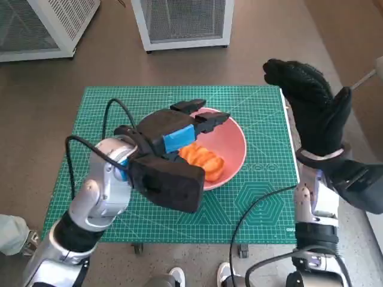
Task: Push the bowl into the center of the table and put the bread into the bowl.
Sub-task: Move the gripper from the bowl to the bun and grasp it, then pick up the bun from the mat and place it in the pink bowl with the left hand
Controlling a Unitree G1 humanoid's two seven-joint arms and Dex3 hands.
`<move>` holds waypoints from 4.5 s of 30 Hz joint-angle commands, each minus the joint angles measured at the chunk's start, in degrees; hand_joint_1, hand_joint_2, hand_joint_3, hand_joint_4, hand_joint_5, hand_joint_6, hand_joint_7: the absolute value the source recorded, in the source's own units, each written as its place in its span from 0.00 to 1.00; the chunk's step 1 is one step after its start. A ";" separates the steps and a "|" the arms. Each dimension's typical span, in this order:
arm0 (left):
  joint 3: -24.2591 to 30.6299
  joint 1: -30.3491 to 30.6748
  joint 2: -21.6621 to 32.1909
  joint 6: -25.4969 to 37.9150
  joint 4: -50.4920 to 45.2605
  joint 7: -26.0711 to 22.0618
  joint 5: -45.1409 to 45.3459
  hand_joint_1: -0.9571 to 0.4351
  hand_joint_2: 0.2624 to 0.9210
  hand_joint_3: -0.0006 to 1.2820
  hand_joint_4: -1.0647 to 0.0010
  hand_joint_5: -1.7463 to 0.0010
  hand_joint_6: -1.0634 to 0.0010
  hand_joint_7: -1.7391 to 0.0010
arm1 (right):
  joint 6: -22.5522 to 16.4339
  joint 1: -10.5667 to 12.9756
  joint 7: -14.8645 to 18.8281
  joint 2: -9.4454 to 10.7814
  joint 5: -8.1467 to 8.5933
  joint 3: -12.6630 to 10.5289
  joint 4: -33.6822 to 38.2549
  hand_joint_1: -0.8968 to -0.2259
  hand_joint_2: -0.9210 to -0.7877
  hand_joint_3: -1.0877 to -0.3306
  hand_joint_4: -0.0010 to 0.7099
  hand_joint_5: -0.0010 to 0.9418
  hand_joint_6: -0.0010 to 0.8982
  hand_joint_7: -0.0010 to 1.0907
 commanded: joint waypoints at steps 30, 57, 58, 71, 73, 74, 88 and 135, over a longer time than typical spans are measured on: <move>41.74 30.57 24.52 14.19 -32.02 -14.18 -13.45 0.54 0.67 0.00 0.95 0.99 0.79 0.99 | 3.20 2.80 -1.01 0.71 0.06 1.16 -2.81 0.37 0.00 0.48 0.28 0.00 0.12 0.23; 30.80 38.13 29.12 18.21 -26.02 -10.93 -14.24 0.53 0.66 0.00 0.89 1.00 0.75 1.00 | 2.32 1.28 0.02 1.07 0.76 1.00 -0.20 0.36 0.00 0.48 0.28 0.00 0.12 0.23; 30.10 38.09 29.06 18.30 -25.65 -10.52 -14.07 0.53 0.66 0.00 0.89 1.00 0.75 1.00 | 2.35 1.28 0.07 1.05 0.83 0.98 -0.19 0.36 0.00 0.48 0.28 0.00 0.12 0.23; 20.37 36.17 27.88 17.28 -17.32 -4.35 -11.86 0.54 0.68 0.00 0.88 1.00 0.76 1.00 | 2.91 1.46 0.37 0.70 1.01 0.89 -0.86 0.37 0.00 0.48 0.28 0.00 0.12 0.23; 18.81 35.65 27.91 17.40 -16.14 -3.86 -11.08 0.54 0.68 0.01 0.88 1.00 0.76 1.00 | 2.91 1.53 0.39 0.58 0.99 0.85 -1.02 0.37 0.00 0.48 0.28 0.00 0.12 0.23; 18.09 35.39 27.95 17.53 -15.66 -3.70 -10.75 0.54 0.68 0.01 0.88 1.00 0.76 1.00 | 2.89 1.55 0.41 0.52 0.99 0.83 -1.07 0.37 0.00 0.48 0.28 0.00 0.12 0.23; 8.77 31.69 27.52 20.13 -9.18 -3.28 -3.95 0.56 0.69 0.01 0.87 1.00 0.75 1.00 | 1.99 1.50 0.61 -0.39 0.39 0.67 -0.68 0.38 0.00 0.49 0.28 0.00 0.12 0.23; 7.20 33.21 19.60 7.49 5.56 13.83 3.24 0.69 1.00 0.02 0.29 0.38 0.39 0.33 | 1.85 1.48 1.82 -1.00 0.73 0.57 -0.22 0.38 0.00 0.49 0.28 0.00 0.14 0.22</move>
